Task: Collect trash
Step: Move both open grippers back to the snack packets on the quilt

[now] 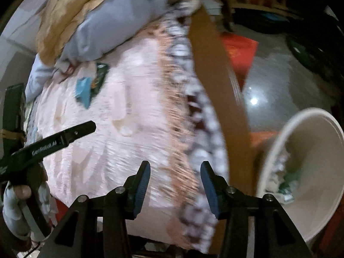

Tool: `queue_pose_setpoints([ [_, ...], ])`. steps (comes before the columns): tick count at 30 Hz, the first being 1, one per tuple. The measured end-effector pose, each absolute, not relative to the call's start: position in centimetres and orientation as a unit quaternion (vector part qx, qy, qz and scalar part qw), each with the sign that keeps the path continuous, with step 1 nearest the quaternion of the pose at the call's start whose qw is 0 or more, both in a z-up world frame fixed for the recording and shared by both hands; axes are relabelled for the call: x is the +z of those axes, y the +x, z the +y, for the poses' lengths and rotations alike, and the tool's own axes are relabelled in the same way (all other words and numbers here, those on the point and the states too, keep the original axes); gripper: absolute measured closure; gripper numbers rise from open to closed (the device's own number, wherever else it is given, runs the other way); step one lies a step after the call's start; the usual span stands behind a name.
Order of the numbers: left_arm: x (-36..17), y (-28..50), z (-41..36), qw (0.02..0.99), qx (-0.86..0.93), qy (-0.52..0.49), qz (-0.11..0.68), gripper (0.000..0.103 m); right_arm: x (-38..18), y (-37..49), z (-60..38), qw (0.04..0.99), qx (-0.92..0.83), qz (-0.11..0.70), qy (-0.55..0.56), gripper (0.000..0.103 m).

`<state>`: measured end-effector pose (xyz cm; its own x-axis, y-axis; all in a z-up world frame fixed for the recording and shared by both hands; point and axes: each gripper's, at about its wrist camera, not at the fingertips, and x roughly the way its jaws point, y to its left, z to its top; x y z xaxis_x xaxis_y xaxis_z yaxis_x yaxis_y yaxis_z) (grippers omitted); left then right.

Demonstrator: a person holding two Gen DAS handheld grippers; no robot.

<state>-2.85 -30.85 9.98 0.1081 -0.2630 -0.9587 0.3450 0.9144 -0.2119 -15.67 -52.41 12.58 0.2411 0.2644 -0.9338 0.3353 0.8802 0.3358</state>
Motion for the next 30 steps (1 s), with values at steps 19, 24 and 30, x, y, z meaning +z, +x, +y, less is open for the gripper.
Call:
queue_pose_setpoints([
  [19, 8.5, 9.7, -25.2, 0.782, -0.124, -0.040, 0.609, 0.048, 12.6, -9.5, -45.9, 0.759, 0.026, 0.613, 0.219, 0.044],
  [24, 7.4, 10.8, -24.8, 0.779, -0.115, -0.059, 0.614, 0.048, 12.2, -9.0, -45.9, 0.757, 0.026, 0.616, 0.217, 0.044],
  [30, 6.0, 12.1, -25.1, 0.772, -0.121, -0.082, 0.618, 0.048, 12.0, -8.7, -46.2, 0.757, 0.025, 0.615, 0.218, 0.043],
])
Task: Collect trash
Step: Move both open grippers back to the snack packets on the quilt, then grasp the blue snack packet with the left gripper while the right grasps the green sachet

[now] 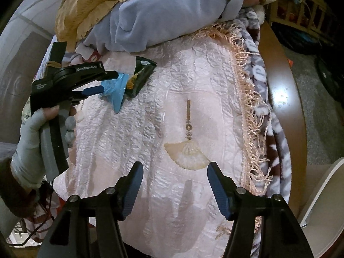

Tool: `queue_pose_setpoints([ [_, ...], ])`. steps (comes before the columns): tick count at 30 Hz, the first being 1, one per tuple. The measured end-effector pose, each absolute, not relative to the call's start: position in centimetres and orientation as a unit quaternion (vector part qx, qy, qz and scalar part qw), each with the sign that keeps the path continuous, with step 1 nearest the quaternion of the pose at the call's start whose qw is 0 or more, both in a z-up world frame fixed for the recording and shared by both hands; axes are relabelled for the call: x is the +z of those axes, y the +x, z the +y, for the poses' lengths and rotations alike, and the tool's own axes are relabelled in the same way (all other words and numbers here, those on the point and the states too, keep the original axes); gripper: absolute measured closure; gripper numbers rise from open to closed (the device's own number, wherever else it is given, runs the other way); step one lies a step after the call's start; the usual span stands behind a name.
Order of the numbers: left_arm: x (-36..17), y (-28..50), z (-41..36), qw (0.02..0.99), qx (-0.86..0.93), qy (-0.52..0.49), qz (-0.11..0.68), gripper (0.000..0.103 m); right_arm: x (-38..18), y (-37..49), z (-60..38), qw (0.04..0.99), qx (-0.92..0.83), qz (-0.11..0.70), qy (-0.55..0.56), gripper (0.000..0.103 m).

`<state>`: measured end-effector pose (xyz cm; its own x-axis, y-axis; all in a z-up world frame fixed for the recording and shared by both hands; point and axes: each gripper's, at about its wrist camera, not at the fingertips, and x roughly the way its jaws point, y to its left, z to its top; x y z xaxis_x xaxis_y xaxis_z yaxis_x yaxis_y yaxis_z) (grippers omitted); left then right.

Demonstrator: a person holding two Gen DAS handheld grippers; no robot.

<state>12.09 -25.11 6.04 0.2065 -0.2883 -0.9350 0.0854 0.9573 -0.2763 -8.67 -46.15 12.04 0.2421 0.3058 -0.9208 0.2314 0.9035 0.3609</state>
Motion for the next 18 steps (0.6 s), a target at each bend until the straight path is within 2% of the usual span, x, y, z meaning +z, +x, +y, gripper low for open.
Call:
queue_pose_setpoints([
  [9, 5.2, 14.5, -24.7, 0.759, -0.105, -0.125, 0.630, 0.048, 11.6, -8.9, -46.7, 0.755, 0.018, 0.615, 0.227, 0.043],
  [13, 5.7, 13.9, -22.0, 0.751, -0.074, -0.178, 0.631, 0.048, 11.6, -8.9, -46.7, 0.753, 0.018, 0.616, 0.231, 0.043],
  [18, 5.3, 12.0, -20.7, 0.747, -0.058, -0.175, 0.638, 0.048, 11.8, -8.8, -47.0, 0.752, 0.019, 0.614, 0.238, 0.043],
])
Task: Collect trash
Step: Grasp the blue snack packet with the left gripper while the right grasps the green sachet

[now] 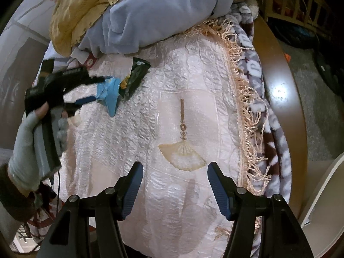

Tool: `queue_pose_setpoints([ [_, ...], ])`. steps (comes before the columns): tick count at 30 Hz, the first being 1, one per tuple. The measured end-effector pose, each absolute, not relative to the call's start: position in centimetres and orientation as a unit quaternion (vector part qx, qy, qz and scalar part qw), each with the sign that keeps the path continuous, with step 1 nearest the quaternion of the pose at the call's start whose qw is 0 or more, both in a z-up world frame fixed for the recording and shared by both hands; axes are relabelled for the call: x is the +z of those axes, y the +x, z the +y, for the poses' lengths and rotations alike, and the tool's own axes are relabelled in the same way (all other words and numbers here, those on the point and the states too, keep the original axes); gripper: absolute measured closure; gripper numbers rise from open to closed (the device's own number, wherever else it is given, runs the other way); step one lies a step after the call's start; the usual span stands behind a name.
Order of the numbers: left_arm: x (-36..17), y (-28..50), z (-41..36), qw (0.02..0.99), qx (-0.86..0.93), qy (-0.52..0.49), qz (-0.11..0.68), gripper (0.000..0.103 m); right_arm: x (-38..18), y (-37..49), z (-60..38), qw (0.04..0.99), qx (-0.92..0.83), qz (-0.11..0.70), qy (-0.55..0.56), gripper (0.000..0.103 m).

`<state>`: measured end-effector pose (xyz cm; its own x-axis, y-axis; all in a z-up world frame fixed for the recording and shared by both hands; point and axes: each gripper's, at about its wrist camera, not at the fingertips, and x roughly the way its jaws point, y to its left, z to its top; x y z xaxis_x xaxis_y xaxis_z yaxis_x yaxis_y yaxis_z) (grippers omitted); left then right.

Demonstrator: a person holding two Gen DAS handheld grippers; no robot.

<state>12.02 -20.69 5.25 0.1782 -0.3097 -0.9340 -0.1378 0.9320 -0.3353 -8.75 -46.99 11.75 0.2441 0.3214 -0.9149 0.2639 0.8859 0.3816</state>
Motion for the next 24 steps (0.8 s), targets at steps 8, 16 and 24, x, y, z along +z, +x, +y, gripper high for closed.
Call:
queue_pose_setpoints([
  [8, 3.8, 13.8, -23.7, 0.745, -0.079, -0.178, 0.638, 0.048, 11.5, -9.0, -46.9, 0.752, 0.023, 0.618, 0.231, 0.043],
  [16, 2.9, 12.9, -26.1, 0.732, -0.108, -0.125, 0.661, 0.064, 11.4, -8.7, -46.7, 0.751, 0.025, 0.617, 0.232, 0.042],
  [24, 3.8, 9.7, -23.3, 0.723, -0.119, -0.102, 0.673, 0.085, 11.4, -4.3, -44.8, 0.761, 0.045, 0.604, 0.232, 0.042],
])
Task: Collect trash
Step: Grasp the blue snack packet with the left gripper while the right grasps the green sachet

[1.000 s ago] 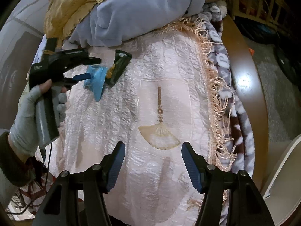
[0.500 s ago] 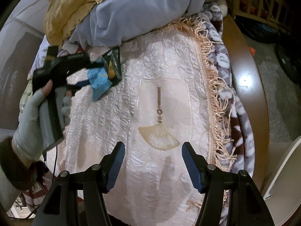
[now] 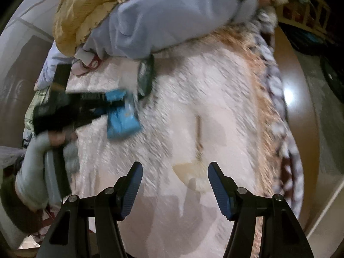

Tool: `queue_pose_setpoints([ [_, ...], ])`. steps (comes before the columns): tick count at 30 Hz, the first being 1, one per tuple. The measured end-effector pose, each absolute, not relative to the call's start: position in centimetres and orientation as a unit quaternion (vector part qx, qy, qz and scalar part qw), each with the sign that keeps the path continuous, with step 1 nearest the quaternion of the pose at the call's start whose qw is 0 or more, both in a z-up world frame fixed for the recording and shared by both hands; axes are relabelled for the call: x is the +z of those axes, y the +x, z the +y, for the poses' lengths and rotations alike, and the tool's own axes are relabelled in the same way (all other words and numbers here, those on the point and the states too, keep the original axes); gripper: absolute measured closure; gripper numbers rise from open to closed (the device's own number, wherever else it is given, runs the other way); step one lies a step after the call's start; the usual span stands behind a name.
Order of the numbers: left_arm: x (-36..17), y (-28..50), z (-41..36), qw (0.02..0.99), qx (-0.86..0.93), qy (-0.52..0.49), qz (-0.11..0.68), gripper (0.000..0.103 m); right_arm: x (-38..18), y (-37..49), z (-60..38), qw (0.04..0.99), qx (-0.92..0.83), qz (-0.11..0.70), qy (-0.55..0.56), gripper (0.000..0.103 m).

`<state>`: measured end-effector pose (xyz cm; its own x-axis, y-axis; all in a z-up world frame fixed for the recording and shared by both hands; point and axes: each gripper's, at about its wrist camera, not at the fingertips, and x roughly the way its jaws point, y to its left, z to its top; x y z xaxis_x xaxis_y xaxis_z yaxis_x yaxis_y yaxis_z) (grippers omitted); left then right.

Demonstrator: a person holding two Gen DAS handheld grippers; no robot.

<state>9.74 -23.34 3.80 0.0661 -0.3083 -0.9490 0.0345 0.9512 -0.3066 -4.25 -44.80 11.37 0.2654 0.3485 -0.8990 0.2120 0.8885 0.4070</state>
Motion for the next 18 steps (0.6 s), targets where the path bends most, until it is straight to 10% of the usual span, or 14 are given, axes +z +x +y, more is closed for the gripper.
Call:
queue_pose_setpoints([
  [13, 6.4, 6.5, -16.3, 0.737, -0.121, -0.082, 0.660, 0.085, 7.5, 8.1, -40.2, 0.778, 0.053, 0.593, 0.200, 0.042],
  [18, 6.1, 5.7, -13.9, 0.736, -0.113, -0.096, 0.661, 0.085, 5.5, 10.3, -39.4, 0.769, 0.050, 0.608, 0.191, 0.067],
])
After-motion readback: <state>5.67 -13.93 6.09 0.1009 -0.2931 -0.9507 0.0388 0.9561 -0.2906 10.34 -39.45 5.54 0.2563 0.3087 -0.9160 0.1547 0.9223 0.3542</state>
